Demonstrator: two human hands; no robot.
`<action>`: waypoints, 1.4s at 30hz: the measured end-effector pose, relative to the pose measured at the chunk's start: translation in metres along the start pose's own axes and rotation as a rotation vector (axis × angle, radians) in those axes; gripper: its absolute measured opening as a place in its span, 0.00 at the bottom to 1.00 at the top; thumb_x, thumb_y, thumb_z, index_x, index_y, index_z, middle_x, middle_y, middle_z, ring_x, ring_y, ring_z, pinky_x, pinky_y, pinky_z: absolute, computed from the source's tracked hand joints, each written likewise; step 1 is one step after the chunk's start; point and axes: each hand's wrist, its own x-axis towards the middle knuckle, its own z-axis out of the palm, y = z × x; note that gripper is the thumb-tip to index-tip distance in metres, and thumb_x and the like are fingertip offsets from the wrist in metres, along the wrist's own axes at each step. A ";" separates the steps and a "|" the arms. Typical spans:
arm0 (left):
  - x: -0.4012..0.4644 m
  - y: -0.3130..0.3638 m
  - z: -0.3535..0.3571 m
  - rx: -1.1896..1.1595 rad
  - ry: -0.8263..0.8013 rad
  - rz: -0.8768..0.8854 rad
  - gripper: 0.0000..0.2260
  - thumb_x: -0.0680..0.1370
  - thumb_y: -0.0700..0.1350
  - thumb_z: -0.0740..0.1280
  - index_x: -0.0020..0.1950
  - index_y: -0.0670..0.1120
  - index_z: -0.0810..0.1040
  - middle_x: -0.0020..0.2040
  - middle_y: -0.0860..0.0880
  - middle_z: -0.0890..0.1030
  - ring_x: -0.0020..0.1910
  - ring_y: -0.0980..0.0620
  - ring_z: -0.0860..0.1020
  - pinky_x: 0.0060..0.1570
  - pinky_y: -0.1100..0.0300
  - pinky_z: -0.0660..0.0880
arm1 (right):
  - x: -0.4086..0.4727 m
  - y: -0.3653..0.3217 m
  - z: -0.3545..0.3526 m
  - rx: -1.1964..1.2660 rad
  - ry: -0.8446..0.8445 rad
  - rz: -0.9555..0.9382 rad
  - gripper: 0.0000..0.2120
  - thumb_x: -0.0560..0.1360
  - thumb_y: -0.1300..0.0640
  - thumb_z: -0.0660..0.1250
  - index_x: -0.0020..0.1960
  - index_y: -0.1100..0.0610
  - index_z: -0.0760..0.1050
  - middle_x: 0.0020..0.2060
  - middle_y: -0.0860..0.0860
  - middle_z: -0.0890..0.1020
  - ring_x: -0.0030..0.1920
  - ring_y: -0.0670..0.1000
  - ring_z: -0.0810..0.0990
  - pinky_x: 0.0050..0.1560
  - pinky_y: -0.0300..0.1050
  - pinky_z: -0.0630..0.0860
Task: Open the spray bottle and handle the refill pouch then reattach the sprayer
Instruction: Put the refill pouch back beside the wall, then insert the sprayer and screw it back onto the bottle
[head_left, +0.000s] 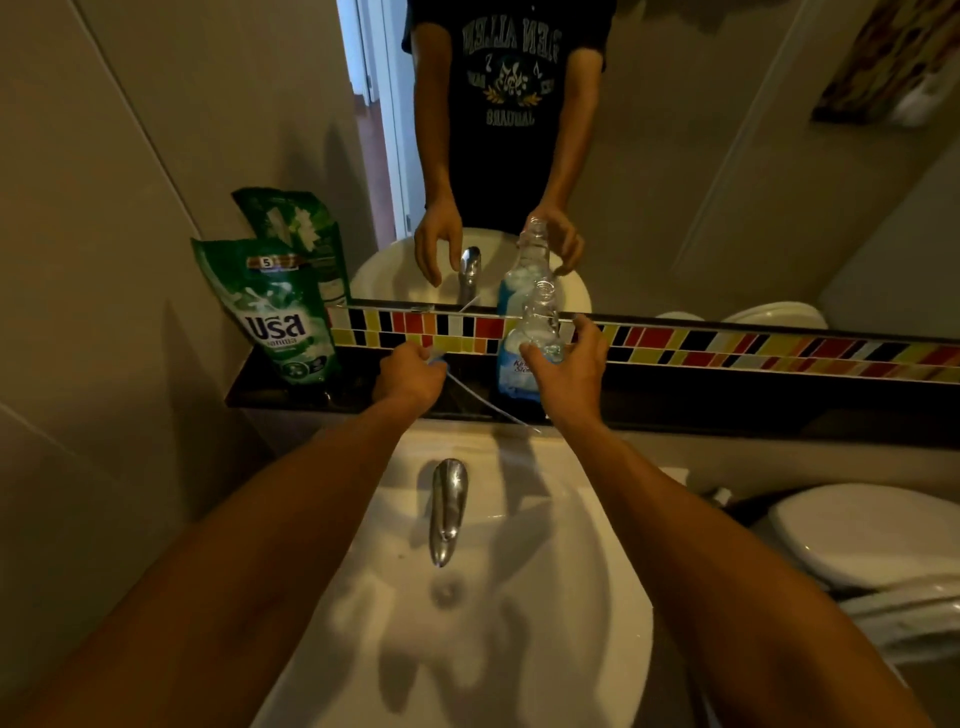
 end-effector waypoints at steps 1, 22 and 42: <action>0.002 0.000 0.004 0.025 0.005 -0.003 0.07 0.77 0.50 0.70 0.51 0.49 0.78 0.47 0.48 0.80 0.42 0.50 0.78 0.37 0.56 0.75 | 0.007 0.001 -0.002 -0.016 -0.033 -0.005 0.37 0.74 0.53 0.78 0.77 0.52 0.64 0.75 0.52 0.65 0.74 0.55 0.69 0.67 0.60 0.78; 0.061 -0.013 0.034 0.150 0.100 -0.197 0.26 0.74 0.61 0.70 0.61 0.42 0.78 0.60 0.41 0.79 0.59 0.39 0.77 0.57 0.42 0.76 | 0.050 0.027 0.007 0.164 -0.260 -0.074 0.20 0.75 0.49 0.76 0.65 0.42 0.76 0.55 0.34 0.82 0.57 0.35 0.81 0.47 0.37 0.83; 0.070 -0.018 0.029 -0.336 -0.092 -0.276 0.23 0.67 0.45 0.80 0.57 0.42 0.76 0.56 0.42 0.81 0.46 0.49 0.79 0.40 0.58 0.76 | 0.047 0.018 -0.002 0.171 -0.351 -0.063 0.21 0.77 0.52 0.74 0.68 0.49 0.75 0.60 0.44 0.82 0.59 0.41 0.83 0.54 0.43 0.84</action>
